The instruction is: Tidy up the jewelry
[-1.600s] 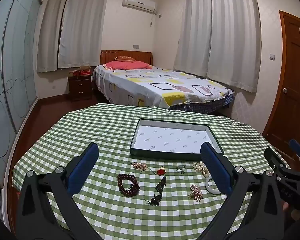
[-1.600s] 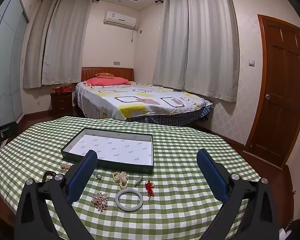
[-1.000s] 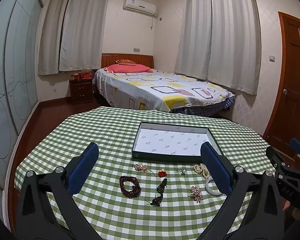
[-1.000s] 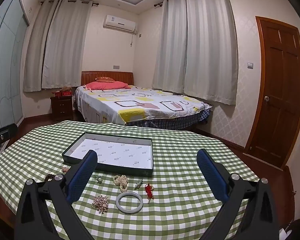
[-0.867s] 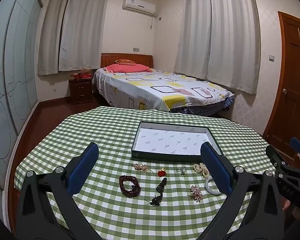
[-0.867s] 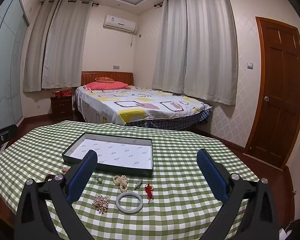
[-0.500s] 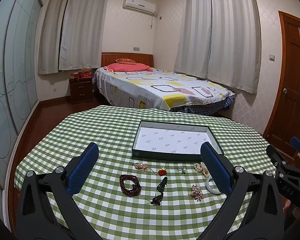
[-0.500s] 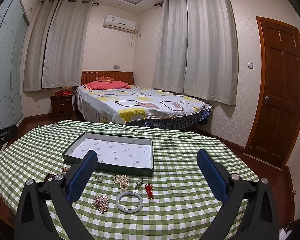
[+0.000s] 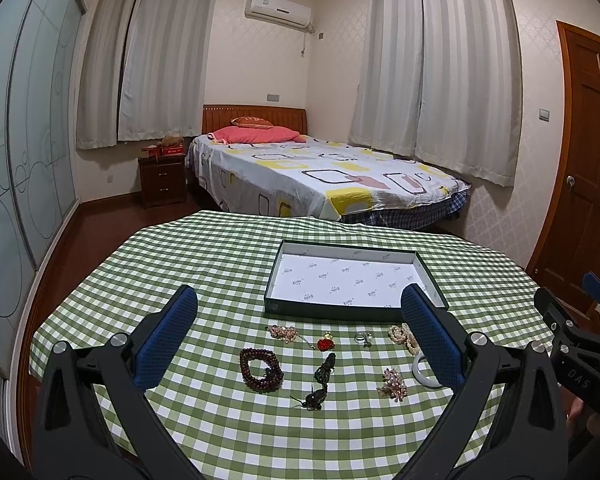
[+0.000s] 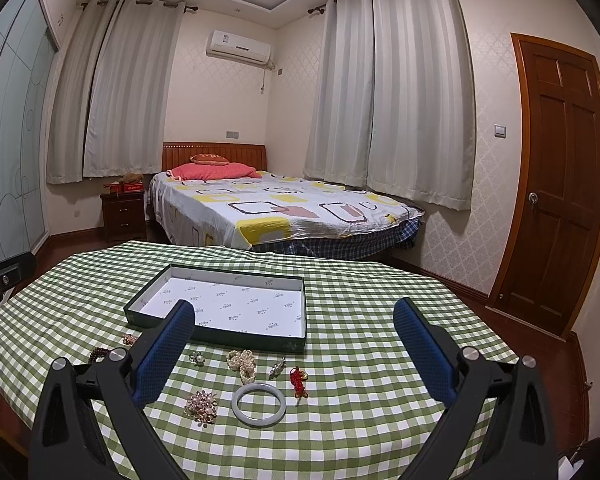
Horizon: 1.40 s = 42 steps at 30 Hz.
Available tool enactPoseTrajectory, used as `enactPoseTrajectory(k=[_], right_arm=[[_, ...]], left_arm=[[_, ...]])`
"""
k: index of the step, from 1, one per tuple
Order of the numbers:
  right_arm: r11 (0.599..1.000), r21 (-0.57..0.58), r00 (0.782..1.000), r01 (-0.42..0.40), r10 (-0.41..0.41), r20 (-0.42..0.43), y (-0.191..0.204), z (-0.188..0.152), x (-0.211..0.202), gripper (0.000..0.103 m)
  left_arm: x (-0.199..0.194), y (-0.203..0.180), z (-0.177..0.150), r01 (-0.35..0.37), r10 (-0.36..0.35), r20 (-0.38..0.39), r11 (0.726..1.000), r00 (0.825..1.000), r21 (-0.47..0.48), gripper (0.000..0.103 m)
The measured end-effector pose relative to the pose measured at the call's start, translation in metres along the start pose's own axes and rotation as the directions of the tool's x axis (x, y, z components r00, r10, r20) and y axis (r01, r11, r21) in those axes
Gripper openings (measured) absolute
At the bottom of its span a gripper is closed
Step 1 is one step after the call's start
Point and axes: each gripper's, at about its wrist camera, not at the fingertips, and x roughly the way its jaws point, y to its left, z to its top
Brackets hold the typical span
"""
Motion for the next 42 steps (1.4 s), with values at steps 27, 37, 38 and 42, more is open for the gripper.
enactPoseTrajectory(k=[27,37,38,42], right_arm=[[1.0,0.002,1.0,0.001,-0.001,0.003,-0.0002,-0.0001,-0.0008,0.097],[1.0,0.002,1.0,0.001,-0.001,0.004,-0.0002,-0.0006,-0.0008,0.097],[1.0,0.002,1.0,0.001,-0.001,0.004,-0.0002,-0.0005,-0.0006,0.097],[1.0,0.002,1.0,0.001,-0.001,0.004,-0.0002,-0.0007,-0.0008,0.097]], left_arm=[[0.0005,-0.0017,-0.0015,0.001,-0.001,-0.004,1.0,1.0,0.008,0.099],[-0.0001,-0.0035,-0.0028,0.004,-0.004,-0.006,1.0,1.0,0.01,0.099],[-0.0003,-0.0036,-0.0029,0.004,-0.004,-0.005,1.0,1.0,0.01,0.099],[-0.0004,-0.0045,-0.0038,0.003,-0.003,-0.004,1.0,1.0,0.012,0.099]])
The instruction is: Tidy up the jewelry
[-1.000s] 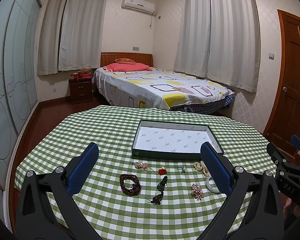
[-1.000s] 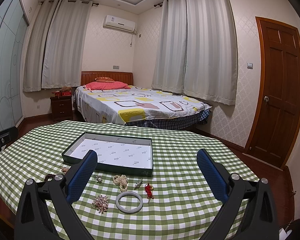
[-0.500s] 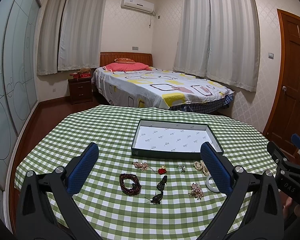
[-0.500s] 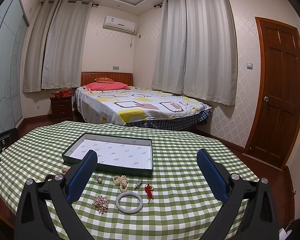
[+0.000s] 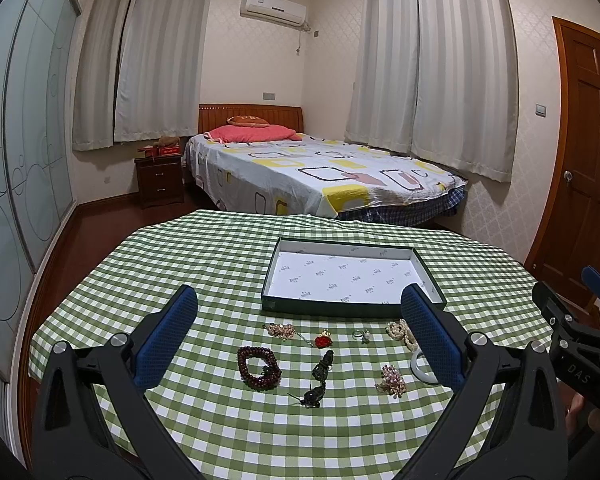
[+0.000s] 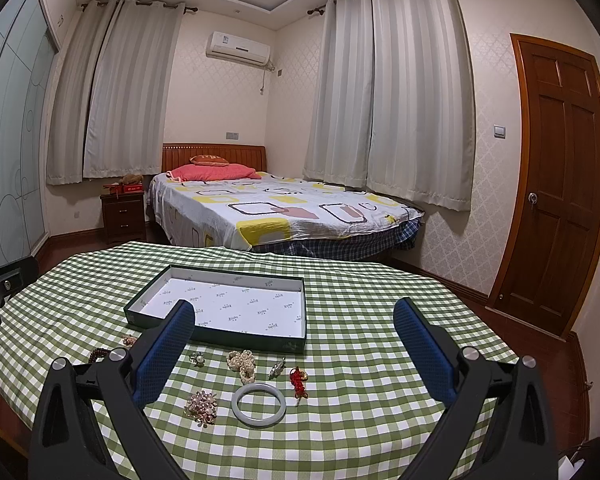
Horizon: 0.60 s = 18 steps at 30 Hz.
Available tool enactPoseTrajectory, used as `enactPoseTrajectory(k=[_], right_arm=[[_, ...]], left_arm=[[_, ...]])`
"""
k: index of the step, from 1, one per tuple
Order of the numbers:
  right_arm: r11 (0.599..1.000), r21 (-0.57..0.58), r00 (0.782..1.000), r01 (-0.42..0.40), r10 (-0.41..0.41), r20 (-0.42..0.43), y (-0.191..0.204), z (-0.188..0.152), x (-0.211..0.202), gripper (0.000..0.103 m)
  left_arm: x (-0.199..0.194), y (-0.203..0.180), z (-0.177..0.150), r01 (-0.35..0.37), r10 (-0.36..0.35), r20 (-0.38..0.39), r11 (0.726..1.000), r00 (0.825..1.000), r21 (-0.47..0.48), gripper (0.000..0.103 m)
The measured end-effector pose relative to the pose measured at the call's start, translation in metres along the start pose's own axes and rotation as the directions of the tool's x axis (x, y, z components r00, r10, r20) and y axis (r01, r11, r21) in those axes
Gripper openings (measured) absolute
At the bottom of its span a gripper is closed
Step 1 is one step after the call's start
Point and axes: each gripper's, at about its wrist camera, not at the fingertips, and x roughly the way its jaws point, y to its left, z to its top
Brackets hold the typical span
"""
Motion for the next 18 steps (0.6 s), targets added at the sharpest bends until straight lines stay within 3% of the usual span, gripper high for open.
enactPoseTrajectory(k=[10,18], right_arm=[[1.0,-0.002,1.0,-0.003,0.003,0.004,0.001,-0.002,0.001,0.097],[0.999,-0.025,0.997,-0.041,0.04,-0.064,0.006,-0.022,0.027,0.097]], left_arm=[[0.006,0.001,-0.002,0.006,-0.006,-0.011,1.0,1.0,0.005,0.099],[0.044,0.01,-0.023,0.013,-0.014,-0.139,1.0,0.99,-0.006,0.099]])
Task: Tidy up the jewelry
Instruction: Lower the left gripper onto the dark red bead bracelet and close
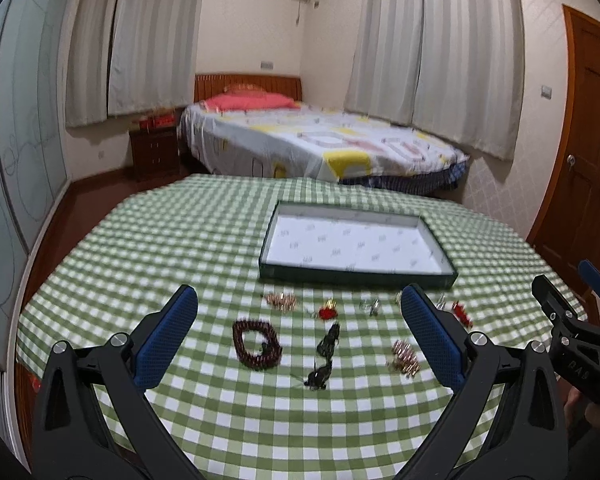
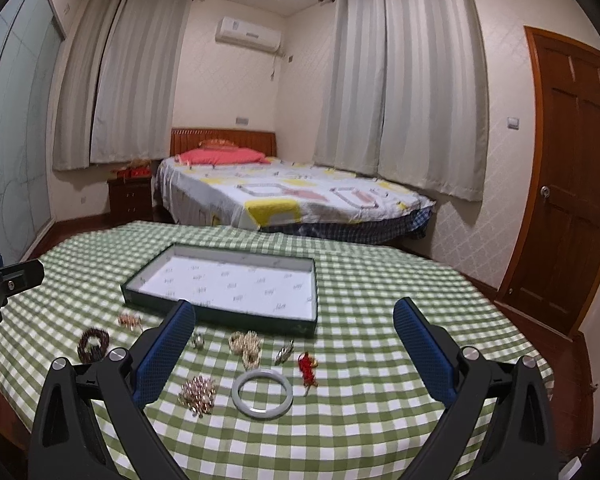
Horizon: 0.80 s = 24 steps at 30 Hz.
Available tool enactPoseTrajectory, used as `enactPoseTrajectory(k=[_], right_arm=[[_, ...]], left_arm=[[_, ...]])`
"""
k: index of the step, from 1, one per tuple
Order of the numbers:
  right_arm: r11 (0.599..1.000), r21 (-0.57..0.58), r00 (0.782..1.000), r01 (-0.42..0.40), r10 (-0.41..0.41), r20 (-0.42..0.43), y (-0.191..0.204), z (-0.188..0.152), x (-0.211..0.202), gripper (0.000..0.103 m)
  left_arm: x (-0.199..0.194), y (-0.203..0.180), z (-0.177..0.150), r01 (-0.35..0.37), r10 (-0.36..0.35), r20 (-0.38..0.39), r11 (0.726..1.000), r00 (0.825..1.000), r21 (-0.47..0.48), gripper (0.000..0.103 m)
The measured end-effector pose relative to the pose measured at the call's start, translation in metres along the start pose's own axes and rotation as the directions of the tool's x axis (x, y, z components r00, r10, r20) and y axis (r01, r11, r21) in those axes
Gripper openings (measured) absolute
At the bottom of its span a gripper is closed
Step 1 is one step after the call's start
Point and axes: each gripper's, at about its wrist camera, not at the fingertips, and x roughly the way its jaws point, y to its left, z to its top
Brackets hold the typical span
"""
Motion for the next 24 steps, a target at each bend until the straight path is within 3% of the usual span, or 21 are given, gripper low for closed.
enactPoseTrajectory(k=[13,21,24], right_arm=[[0.998,0.013,0.986,-0.066,0.067,-0.151,0.005,-0.03,0.054,0.097],[0.996,0.024,0.967,-0.084,0.087,-0.239,0.007,-0.044,0.084,0.097],[0.996,0.03,0.958,-0.089,0.094,-0.272,0.007,-0.049,0.095,0.097]], left_arm=[[0.07,0.023,-0.031,-0.064,0.06,-0.17,0.998,0.984,-0.017,0.099],[0.123,0.038,-0.044,-0.08,0.069,-0.283,0.996,0.957,-0.028,0.097],[0.14,0.041,-0.049,-0.091,0.081,-0.317,0.996,0.945,-0.016,0.092]])
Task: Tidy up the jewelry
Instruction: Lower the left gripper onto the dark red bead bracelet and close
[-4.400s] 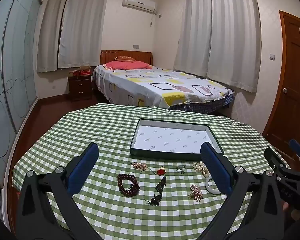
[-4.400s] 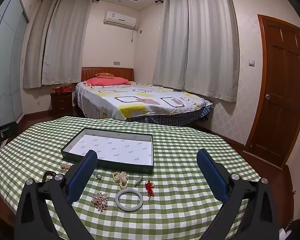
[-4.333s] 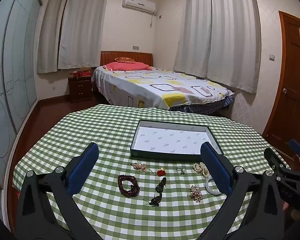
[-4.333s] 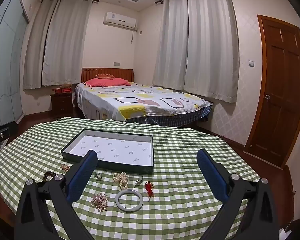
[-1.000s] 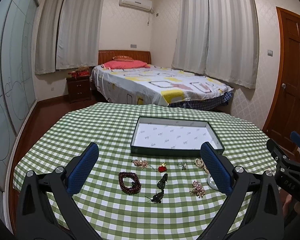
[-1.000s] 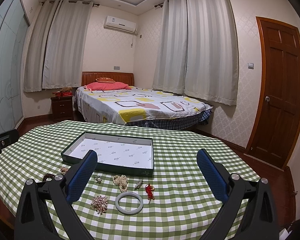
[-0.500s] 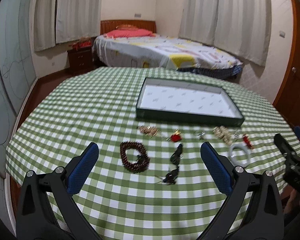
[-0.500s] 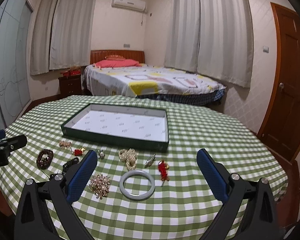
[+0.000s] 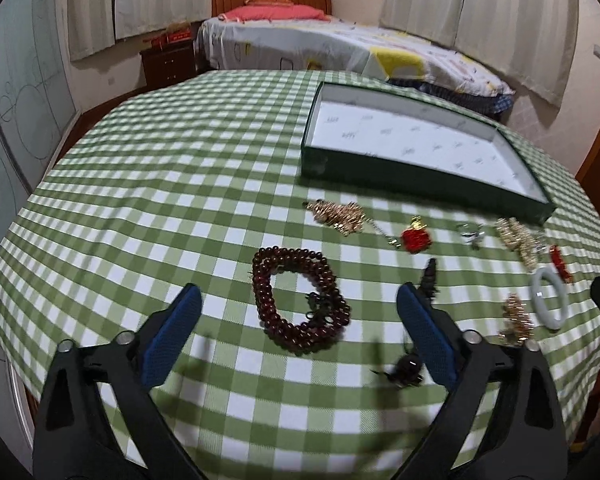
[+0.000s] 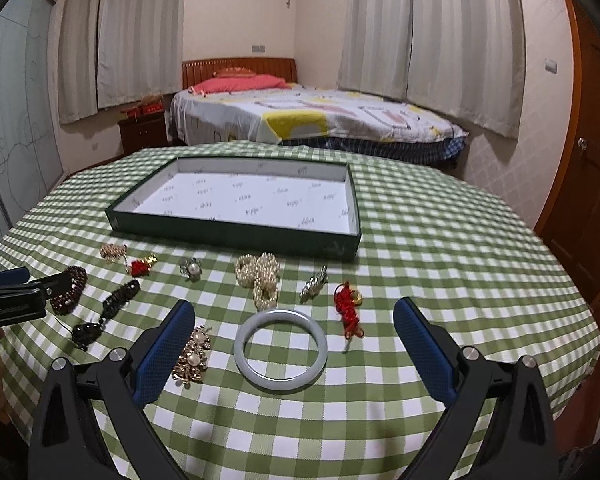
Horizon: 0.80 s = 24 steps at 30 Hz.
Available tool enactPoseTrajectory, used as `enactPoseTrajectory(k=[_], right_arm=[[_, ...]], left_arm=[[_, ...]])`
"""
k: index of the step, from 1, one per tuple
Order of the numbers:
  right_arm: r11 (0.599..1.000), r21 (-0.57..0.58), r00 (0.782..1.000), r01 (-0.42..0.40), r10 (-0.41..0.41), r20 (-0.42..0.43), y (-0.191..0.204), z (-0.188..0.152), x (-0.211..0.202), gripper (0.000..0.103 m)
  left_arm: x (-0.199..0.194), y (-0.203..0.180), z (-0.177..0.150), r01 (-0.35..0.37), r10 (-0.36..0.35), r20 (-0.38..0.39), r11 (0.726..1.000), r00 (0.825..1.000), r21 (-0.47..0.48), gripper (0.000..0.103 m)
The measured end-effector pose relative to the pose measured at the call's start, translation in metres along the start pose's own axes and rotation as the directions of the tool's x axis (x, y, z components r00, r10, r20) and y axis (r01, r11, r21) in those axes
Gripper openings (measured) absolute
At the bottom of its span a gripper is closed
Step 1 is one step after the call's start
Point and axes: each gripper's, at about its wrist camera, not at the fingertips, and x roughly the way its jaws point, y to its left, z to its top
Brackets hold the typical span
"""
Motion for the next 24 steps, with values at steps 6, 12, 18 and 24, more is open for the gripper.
enactPoseTrajectory(k=[6,12,18,24], right_arm=[[1.0,0.005,0.998,-0.007,0.007,-0.066,-0.001,-0.004,0.019,0.097],[1.0,0.013,0.992,-0.009,0.011,-0.125,-0.001,-0.009,0.035,0.097],[1.0,0.006,0.987,-0.008,0.009,-0.162,0.0,-0.011,0.046,0.096],[1.0,0.006,0.983,-0.024,0.025,-0.18,0.0,-0.015,0.05,0.096]], left_arm=[[0.022,0.002,0.0,0.0,0.0,-0.05,1.0,0.999,0.004,0.086],[0.031,0.007,0.002,-0.018,0.018,-0.05,1.0,0.999,0.001,0.084],[0.034,0.009,0.005,-0.023,0.024,-0.031,1.0,0.999,0.019,0.083],[0.036,0.01,0.006,-0.02,0.02,-0.022,1.0,1.0,0.021,0.083]])
